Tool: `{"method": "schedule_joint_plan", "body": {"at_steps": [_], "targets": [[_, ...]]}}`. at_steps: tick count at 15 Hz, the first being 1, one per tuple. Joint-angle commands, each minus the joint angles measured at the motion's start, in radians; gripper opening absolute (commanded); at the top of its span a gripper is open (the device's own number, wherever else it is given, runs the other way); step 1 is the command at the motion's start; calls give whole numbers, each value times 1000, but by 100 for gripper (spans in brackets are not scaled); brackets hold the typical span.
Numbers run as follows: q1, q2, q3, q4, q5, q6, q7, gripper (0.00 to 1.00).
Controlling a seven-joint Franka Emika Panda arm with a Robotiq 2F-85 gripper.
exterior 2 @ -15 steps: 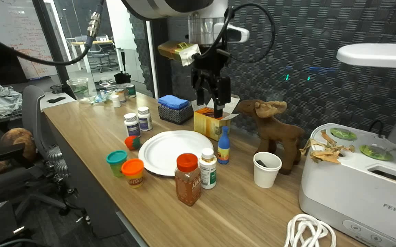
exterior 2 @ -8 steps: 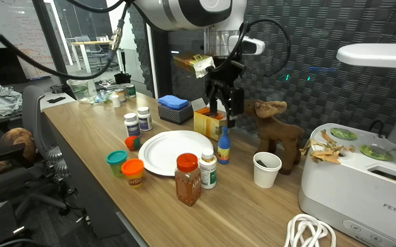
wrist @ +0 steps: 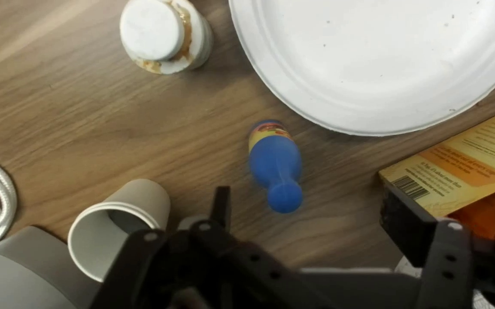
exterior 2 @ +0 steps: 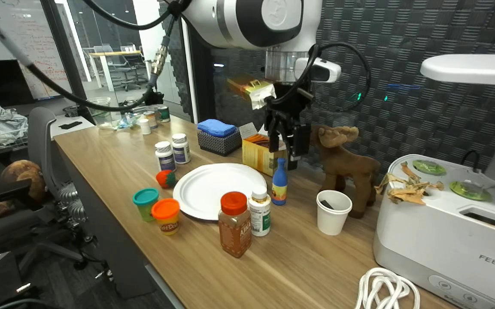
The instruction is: Pick up the bottles and small containers from the table and put them on the white plate.
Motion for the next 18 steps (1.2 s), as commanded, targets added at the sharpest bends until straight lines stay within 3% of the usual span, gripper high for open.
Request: {"method": "schedule_joint_plan", "body": {"at_steps": [1, 7, 9, 10, 18], "targets": [[-1, 20, -4, 54, 34, -42, 8, 58], [9, -11, -24, 15, 18, -24, 58, 12], [11, -15, -33, 4, 9, -22, 80, 6], [13, -17, -38, -2, 6, -21, 93, 10], [52, -166, -10, -61, 35, -24, 142, 8]]}}
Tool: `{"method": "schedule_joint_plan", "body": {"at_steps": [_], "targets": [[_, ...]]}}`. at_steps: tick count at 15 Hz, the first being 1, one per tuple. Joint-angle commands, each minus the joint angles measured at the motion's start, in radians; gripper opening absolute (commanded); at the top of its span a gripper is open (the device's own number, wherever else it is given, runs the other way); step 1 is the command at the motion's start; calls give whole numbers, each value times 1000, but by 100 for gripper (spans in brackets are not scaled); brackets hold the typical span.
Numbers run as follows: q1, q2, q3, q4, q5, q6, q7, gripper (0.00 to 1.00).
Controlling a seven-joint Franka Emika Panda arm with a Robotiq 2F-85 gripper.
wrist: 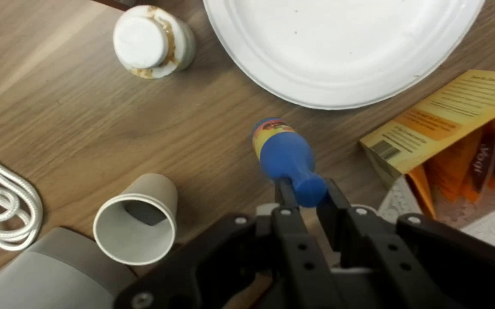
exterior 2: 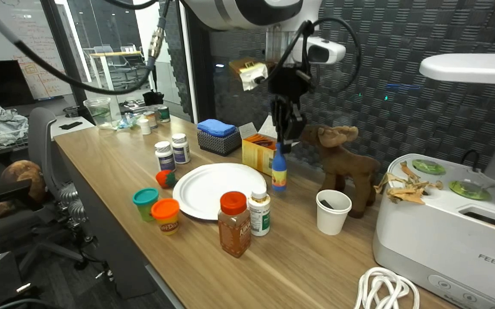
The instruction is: Pick up the bottles and small containers from the table and put them on the white plate.
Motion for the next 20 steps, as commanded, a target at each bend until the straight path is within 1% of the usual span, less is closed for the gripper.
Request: {"method": "schedule_joint_plan", "body": {"at_steps": [1, 4, 6, 7, 9, 13, 20], "targets": [[42, -142, 21, -79, 18, 2, 25, 8], [55, -203, 66, -112, 82, -6, -15, 8], [61, -215, 94, -138, 138, -12, -36, 8], [62, -213, 110, -157, 174, -6, -66, 7], [70, -201, 128, -188, 198, 6, -105, 6], [83, -154, 141, -216, 196, 23, -139, 7], [101, -127, 119, -225, 123, 102, -99, 5]]}}
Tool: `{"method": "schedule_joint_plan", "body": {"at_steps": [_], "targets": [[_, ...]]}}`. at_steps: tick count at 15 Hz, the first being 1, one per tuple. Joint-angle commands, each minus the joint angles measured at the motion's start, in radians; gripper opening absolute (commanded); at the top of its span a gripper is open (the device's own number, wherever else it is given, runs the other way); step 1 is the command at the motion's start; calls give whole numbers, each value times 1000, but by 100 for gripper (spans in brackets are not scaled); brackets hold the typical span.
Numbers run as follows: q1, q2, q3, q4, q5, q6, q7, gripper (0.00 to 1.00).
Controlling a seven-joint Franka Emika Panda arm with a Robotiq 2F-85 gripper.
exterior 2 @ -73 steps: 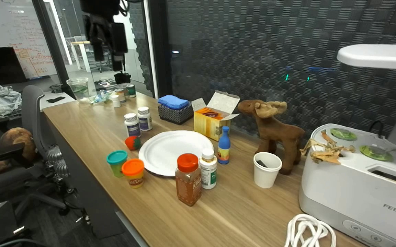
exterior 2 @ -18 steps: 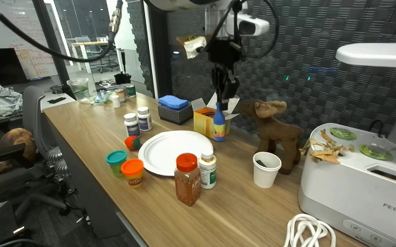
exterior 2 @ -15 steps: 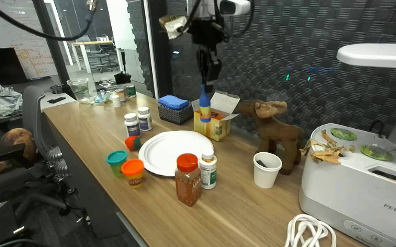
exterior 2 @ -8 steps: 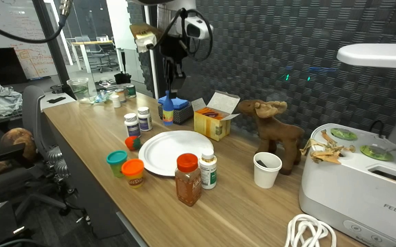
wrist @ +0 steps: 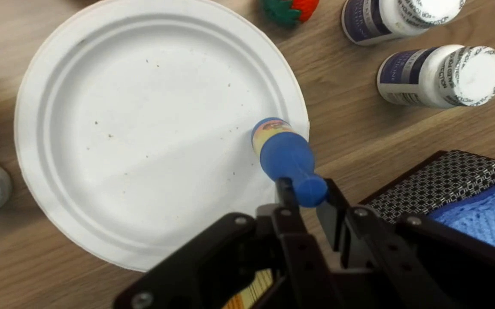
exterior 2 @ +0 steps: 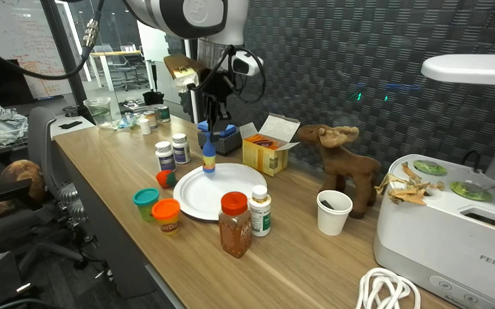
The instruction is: Pick up the bottles and small containers from the table and put them on the white plate.
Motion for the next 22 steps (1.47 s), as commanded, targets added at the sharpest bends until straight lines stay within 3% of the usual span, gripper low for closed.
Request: {"method": "schedule_joint_plan", "body": {"at_steps": [1, 6, 19, 20, 21, 22], "targets": [[20, -7, -20, -10, -57, 58, 25, 5], [20, 12, -37, -3, -130, 87, 52, 5], [8, 44, -57, 4, -100, 162, 93, 7], [9, 43, -56, 2, -101, 161, 91, 17], [9, 41, -55, 1, -99, 160, 89, 44], [8, 40, -54, 0, -97, 157, 86, 45]]}}
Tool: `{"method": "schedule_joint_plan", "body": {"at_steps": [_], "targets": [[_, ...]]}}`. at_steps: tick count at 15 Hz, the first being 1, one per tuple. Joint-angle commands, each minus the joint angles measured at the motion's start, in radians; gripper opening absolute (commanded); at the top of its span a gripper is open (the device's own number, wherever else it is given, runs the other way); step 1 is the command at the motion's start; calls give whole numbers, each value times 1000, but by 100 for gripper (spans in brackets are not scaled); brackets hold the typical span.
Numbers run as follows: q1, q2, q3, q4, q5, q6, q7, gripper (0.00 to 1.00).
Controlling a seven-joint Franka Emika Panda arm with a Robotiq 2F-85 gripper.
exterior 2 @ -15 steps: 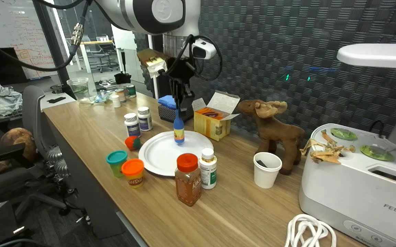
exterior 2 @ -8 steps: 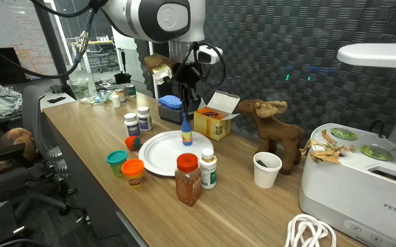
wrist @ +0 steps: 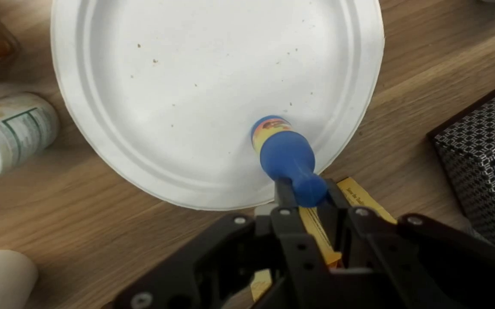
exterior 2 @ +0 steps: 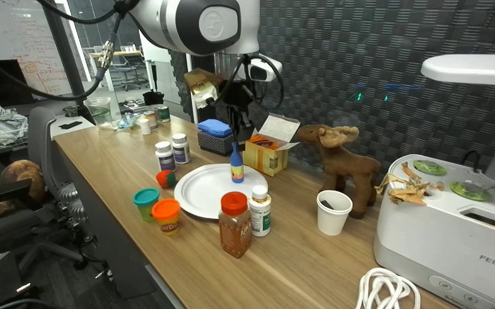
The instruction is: Pick up the bottles and small containers from the table and put them on the white plate.
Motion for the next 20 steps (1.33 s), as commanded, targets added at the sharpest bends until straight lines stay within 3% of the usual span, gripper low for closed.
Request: {"method": "schedule_joint_plan", "body": {"at_steps": [1, 6, 8, 14, 20], "targets": [[7, -7, -1, 0, 11, 8, 3, 52], [6, -21, -4, -4, 11, 10, 9, 90], [5, -41, -11, -11, 1, 8, 12, 100], [-5, -156, -7, -40, 10, -49, -17, 100], [54, -227, 92, -64, 33, -155, -106, 100]]}}
